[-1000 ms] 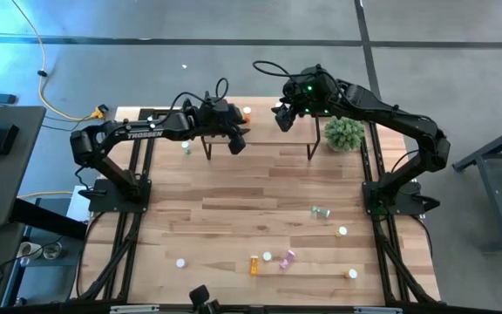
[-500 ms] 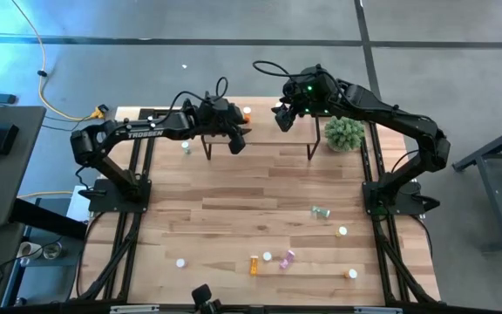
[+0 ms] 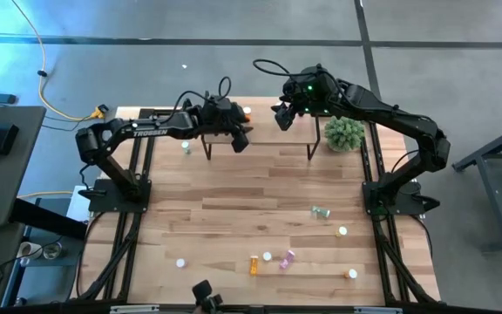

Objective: Pick and place medicine bottles onto shelf by color
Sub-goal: Put the top orange pill bottle on the shelf

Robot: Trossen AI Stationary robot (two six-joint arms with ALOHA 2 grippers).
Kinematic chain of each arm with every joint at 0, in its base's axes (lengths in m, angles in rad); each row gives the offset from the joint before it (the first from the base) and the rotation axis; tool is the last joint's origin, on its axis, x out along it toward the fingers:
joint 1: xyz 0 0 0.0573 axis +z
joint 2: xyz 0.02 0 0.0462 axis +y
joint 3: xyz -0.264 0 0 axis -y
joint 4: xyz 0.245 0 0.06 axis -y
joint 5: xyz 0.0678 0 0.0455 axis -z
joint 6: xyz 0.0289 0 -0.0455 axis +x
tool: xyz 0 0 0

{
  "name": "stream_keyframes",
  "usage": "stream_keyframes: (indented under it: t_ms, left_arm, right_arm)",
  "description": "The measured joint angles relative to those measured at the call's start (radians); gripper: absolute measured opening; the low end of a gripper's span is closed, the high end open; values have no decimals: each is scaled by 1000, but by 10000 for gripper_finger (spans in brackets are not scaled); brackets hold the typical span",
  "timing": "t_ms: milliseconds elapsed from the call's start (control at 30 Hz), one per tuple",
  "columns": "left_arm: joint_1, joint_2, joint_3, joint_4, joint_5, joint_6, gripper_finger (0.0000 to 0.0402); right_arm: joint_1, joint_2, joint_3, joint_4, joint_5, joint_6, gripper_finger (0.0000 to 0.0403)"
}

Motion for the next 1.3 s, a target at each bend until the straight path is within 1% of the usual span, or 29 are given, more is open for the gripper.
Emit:
stream_keyframes:
  t_ms: [233, 433, 867, 1067, 1300]
  left_arm:
    - [28, 0, 3, -1, 0, 5, 145]
    - [31, 0, 3, -1, 1, 18, 145]
    - [-8, -3, 3, -1, -2, -9, 145]
    - [-32, -73, 2, -29, -83, -61, 145]
    - [-31, -240, 2, -103, -134, -61, 145]
  right_arm:
    - [0, 0, 0, 0, 4, 0, 208]
    - [0, 0, 0, 0, 4, 0, 208]
    - [0, 0, 0, 0, 4, 0, 208]
    - [0, 0, 0, 2, 4, 0, 208]
    - [0, 0, 0, 47, 3, -1, 208]
